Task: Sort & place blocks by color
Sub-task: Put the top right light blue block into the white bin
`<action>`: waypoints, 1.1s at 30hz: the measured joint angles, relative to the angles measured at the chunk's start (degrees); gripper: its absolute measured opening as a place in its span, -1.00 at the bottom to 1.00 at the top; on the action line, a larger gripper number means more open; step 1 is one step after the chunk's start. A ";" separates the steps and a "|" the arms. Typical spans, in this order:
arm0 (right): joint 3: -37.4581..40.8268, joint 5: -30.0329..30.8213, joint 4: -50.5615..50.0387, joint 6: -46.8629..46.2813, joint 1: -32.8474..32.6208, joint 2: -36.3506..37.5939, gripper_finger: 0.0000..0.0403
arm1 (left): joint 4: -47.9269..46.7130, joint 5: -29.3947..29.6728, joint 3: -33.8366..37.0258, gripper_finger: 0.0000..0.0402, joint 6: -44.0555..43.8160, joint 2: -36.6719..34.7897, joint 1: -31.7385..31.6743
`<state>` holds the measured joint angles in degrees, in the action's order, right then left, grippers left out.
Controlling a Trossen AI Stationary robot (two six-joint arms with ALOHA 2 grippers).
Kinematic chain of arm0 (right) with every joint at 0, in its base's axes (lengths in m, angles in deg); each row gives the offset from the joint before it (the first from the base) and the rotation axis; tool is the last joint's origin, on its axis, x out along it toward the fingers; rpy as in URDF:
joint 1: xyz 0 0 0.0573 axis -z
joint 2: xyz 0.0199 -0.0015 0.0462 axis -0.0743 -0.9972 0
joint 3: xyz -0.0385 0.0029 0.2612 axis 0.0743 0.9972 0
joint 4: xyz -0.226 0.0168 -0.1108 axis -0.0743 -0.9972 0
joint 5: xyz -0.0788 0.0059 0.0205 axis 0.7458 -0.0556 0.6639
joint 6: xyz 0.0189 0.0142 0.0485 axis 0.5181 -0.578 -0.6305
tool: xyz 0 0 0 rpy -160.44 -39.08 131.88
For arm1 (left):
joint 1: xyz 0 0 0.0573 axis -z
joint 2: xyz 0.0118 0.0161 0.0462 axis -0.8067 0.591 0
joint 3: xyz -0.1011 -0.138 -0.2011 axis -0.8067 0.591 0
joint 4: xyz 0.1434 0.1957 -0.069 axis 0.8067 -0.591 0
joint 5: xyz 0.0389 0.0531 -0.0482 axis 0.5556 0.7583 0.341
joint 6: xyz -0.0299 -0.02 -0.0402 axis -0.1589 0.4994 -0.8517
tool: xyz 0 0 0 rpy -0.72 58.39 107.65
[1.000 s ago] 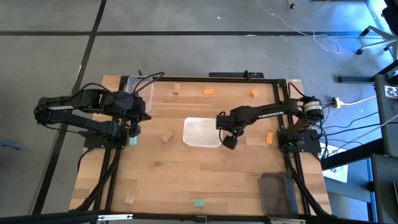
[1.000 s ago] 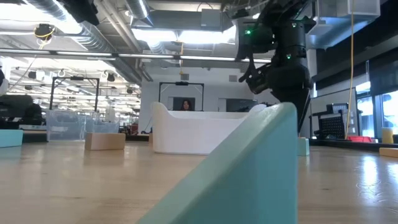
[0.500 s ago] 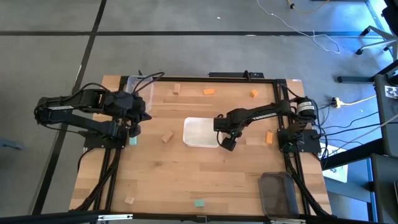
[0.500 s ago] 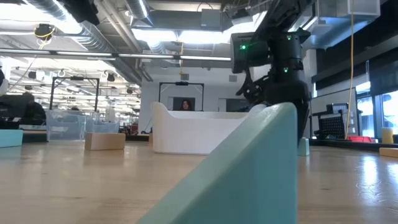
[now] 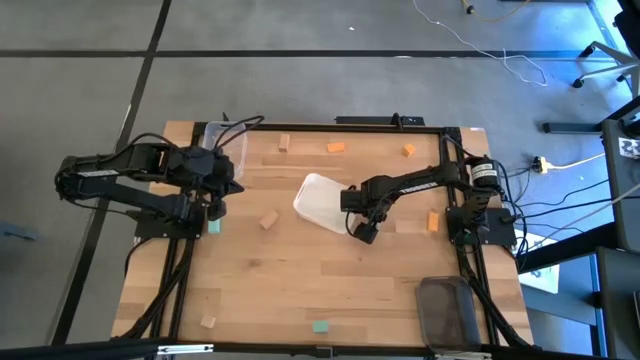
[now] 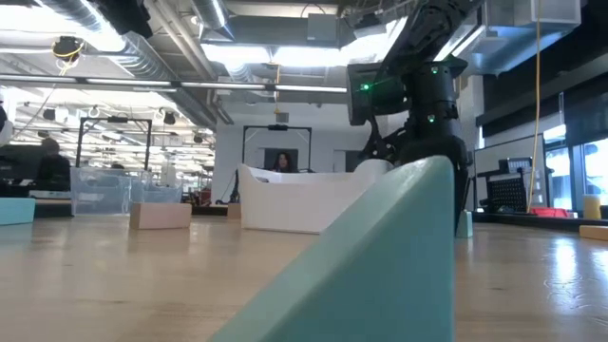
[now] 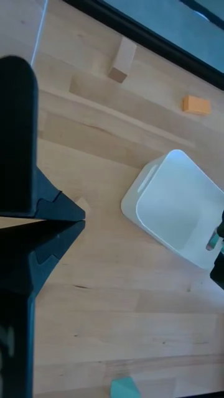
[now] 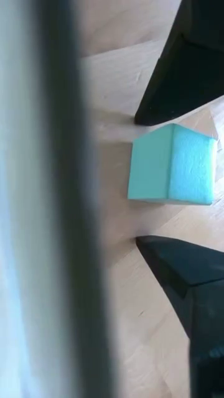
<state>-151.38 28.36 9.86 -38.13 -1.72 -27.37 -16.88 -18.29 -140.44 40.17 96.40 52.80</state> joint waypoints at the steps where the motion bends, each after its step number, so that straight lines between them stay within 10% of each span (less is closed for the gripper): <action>1: 0.01 -0.02 0.05 0.00 0.00 -0.01 0.51 | -0.02 0.00 0.00 -1.00 0.00 0.00 0.00; 22: 0.07 -0.18 0.06 -1.46 0.00 -0.17 -0.33 | -0.02 0.00 0.00 -1.00 0.00 0.00 -0.02; 33: -1.28 -0.40 -1.74 0.16 0.00 -0.10 -0.33 | -0.04 -0.01 0.00 -1.00 0.00 0.00 -0.01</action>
<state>-152.65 27.96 8.12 -37.97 -1.72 -27.48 -16.91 -18.30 -140.44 40.17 96.40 52.79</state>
